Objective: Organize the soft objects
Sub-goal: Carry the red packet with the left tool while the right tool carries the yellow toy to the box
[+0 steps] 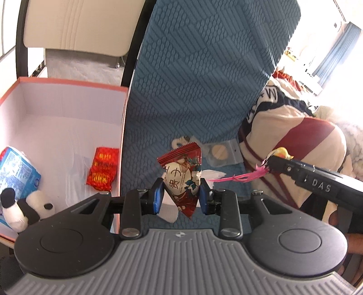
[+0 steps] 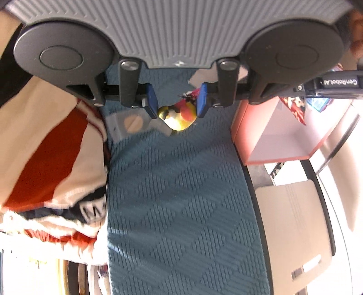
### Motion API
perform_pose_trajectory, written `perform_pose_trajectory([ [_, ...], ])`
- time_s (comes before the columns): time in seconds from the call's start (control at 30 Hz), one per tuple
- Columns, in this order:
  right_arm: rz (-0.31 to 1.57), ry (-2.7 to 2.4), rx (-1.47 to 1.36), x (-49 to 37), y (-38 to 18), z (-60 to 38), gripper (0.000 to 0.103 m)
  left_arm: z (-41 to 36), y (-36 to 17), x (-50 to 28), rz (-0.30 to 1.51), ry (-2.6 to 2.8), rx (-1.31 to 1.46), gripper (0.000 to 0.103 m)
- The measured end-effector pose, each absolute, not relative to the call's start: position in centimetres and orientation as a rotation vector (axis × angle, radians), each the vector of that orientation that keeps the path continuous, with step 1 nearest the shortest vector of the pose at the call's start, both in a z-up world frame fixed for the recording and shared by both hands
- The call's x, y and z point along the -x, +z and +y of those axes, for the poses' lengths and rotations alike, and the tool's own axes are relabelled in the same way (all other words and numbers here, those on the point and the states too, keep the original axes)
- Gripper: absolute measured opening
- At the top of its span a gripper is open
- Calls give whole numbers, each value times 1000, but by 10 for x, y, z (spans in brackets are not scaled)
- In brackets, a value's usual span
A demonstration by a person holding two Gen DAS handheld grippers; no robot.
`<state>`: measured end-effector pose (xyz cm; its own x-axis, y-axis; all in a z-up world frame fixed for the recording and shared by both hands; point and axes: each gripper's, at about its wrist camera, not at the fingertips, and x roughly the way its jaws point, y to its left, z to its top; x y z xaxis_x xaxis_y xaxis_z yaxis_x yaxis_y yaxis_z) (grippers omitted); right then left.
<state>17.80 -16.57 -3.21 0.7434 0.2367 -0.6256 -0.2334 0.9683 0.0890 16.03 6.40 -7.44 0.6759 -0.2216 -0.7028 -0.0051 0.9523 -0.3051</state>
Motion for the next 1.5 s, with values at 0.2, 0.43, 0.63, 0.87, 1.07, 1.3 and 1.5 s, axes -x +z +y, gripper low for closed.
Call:
perform_pose_trajectory([
  [0.2, 605, 256, 45, -180, 9, -156, 40, 68, -52, -161, 787, -131, 295, 37],
  [0.43, 540, 262, 65, -183, 44, -141, 40, 80, -41, -158, 761, -141, 316, 37],
  [0.63, 548, 275, 58, -187, 51, -132, 40, 66, -48, -156, 739, -212, 304, 37],
  [0.87, 578, 304, 16, -182, 44, -130, 40, 33, -69, -152, 699, -298, 253, 37],
  [1.07, 599, 335, -17, -175, 39, -132, 40, 13, -83, -145, 622, -259, 215, 37],
  [1.3, 622, 384, -70, -168, 30, -135, 40, 7, -106, -161, 632, -161, 223, 36],
  [1.5, 661, 396, -117, -170, 14, -148, 40, -10, -137, -188, 689, -131, 217, 35],
])
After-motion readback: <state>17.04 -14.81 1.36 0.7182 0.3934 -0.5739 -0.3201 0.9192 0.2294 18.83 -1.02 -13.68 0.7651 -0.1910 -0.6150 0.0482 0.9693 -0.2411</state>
